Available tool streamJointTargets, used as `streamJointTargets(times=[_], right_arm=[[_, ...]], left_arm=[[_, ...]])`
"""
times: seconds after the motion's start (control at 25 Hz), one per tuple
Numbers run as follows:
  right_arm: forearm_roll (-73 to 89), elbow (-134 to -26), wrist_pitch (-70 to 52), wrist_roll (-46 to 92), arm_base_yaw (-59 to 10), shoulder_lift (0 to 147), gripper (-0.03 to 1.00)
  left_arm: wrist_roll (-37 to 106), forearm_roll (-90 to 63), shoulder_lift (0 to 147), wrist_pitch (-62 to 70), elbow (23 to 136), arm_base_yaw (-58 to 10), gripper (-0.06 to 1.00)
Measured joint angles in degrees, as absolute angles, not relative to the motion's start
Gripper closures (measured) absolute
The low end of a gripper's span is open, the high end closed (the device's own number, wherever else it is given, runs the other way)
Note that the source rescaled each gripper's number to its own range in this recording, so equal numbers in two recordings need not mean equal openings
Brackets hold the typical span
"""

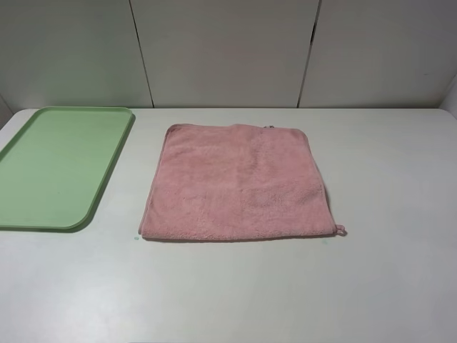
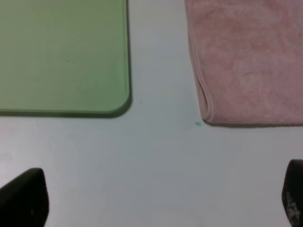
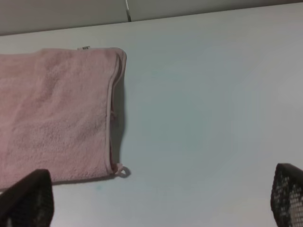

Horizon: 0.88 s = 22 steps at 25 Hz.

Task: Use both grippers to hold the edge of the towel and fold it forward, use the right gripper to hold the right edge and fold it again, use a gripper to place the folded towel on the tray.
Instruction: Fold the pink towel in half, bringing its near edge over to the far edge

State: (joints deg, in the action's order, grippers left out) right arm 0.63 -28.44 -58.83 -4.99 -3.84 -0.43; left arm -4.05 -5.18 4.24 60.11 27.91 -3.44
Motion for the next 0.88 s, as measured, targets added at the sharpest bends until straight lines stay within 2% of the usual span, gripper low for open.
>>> streamJointTargets(times=[0.88], right_arm=[[2.29,-30.06,-58.83,-1.94,-3.84,-0.14,-0.03]], left_arm=[[0.00,-6.46,4.24,61.27,28.92,-3.94,-0.05]])
